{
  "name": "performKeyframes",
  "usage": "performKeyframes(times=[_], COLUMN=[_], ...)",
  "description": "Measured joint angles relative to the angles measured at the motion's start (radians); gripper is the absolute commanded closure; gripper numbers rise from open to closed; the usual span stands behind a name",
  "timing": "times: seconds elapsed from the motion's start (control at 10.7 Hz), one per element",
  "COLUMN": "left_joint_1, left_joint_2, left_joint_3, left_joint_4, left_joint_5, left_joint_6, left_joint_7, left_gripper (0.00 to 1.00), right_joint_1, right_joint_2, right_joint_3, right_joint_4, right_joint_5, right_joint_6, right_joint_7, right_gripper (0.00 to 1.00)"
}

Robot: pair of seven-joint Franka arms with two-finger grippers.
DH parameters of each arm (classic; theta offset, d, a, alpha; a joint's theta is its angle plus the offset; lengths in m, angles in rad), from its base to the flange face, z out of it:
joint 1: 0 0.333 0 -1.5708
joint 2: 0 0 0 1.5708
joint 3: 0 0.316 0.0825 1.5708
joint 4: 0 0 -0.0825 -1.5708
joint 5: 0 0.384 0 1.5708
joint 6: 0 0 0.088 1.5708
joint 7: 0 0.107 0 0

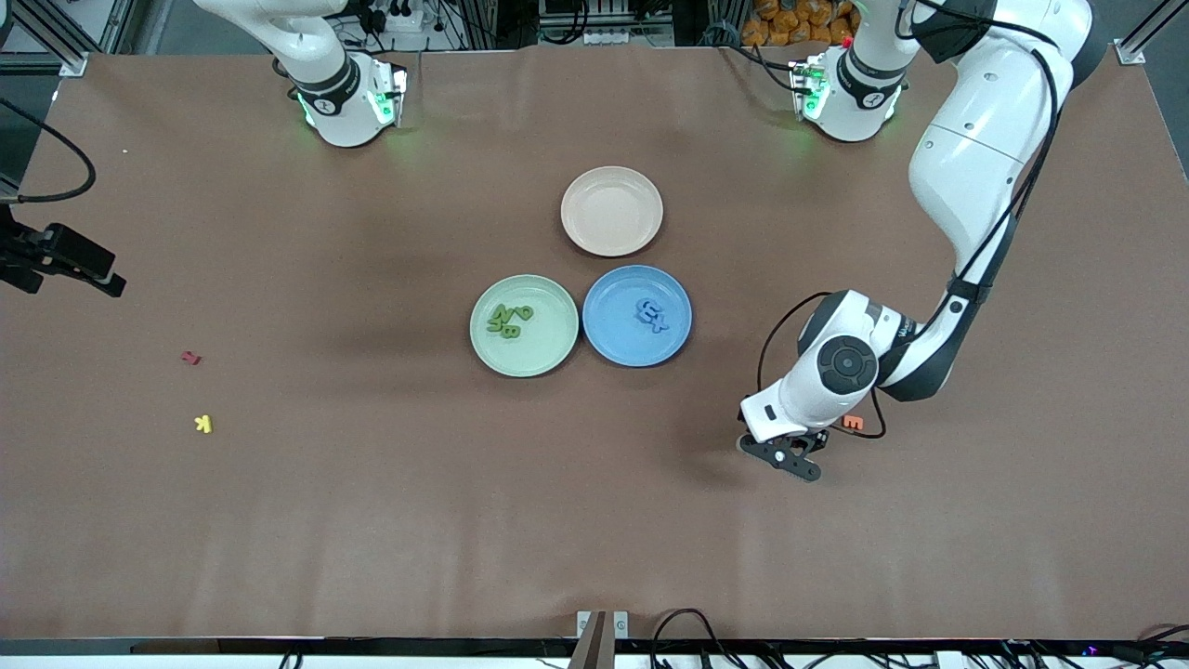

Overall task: Sort letters by color into matching plates
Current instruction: 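Lower the left gripper and grasp the blue g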

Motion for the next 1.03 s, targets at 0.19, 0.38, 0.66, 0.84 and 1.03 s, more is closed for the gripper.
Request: performKeyframes(times=[0.19,0.38,0.66,0.84,1.03], left_joint_1=[-0.001,-0.005,-0.021,-0.023,-0.028], left_joint_2=[0.005,0.012,0.025,0.029,0.030], left_joint_3=[0.000,0.000,0.011,0.015,0.019], left_joint_4=[0.005,0.014,0.031,0.033,0.036], left_joint_5=[0.000,0.000,0.000,0.000,0.000], left_joint_6=[0.001,0.003,0.003,0.003,0.003], left_joint_7=[0.000,0.001,0.001,0.002,0.002], left_gripper=[0.40,0.43,0.49,0.54,0.69], right_joint_1=[0.000,0.000,0.000,0.000,0.000], right_joint_2=[0.000,0.000,0.002,0.002,0.003], right_joint_3=[0.000,0.000,0.000,0.000,0.000], right_joint_4=[0.000,-0.001,-0.002,-0.002,-0.002], right_joint_5=[0.000,0.000,0.000,0.000,0.000], right_joint_6=[0.000,0.000,0.000,0.000,0.000], right_joint_7=[0.000,0.000,0.000,0.000,0.000], right_gripper=[0.00,0.00,0.00,0.00,0.00])
